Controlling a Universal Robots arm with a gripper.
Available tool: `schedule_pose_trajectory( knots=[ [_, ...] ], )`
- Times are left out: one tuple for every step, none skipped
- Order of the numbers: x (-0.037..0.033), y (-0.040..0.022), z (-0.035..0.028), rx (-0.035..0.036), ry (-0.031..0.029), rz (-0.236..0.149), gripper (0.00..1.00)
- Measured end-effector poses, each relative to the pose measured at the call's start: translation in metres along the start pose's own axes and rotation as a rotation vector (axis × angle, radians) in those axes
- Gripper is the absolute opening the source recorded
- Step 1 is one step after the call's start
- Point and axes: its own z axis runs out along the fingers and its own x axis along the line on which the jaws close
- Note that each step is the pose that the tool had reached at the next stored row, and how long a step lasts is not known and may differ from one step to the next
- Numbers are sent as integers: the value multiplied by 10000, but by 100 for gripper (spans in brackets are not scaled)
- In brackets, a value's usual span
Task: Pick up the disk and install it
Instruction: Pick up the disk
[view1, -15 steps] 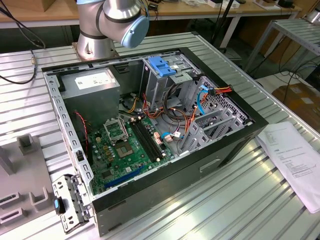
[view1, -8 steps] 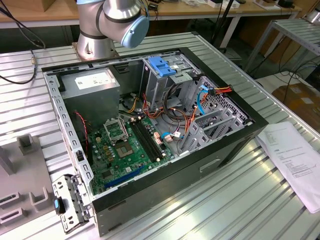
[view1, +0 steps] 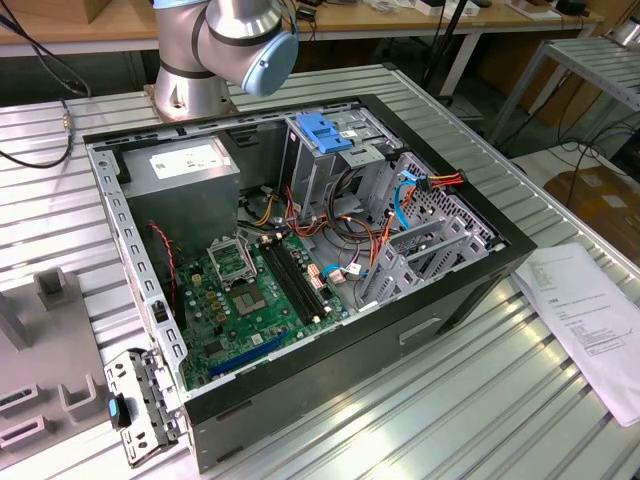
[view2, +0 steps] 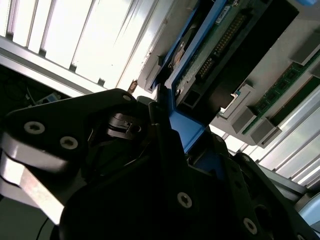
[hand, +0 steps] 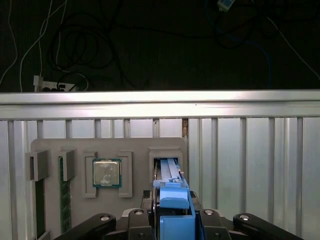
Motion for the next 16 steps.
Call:
schedule_pose_trajectory(
  knots=[
    [0, 0, 0, 1, 0, 0, 37],
    [0, 0, -1, 3, -1, 0, 37],
    [0, 0, -3, 5, -2, 0, 37],
    [0, 0, -11, 2, -2, 0, 37],
    [0, 0, -19, 0, -1, 0, 37],
    [1, 0, -26, 1, -1, 0, 37],
    [1, -1, -39, 1, 0, 0, 37],
    [1, -1, -54, 0, 0, 0, 37],
    [1, -1, -62, 0, 0, 0, 37],
    [1, -1, -70, 1, -1, 0, 37],
    [1, -1, -77, 1, -1, 0, 37],
    [1, -1, -84, 0, 0, 0, 37],
    [2, -1, -93, 1, 0, 0, 37],
    [2, -1, -100, 0, 0, 0, 37],
    [2, -1, -111, 1, 0, 0, 37],
    [2, -2, -119, 1, -1, 0, 37]
  ],
)
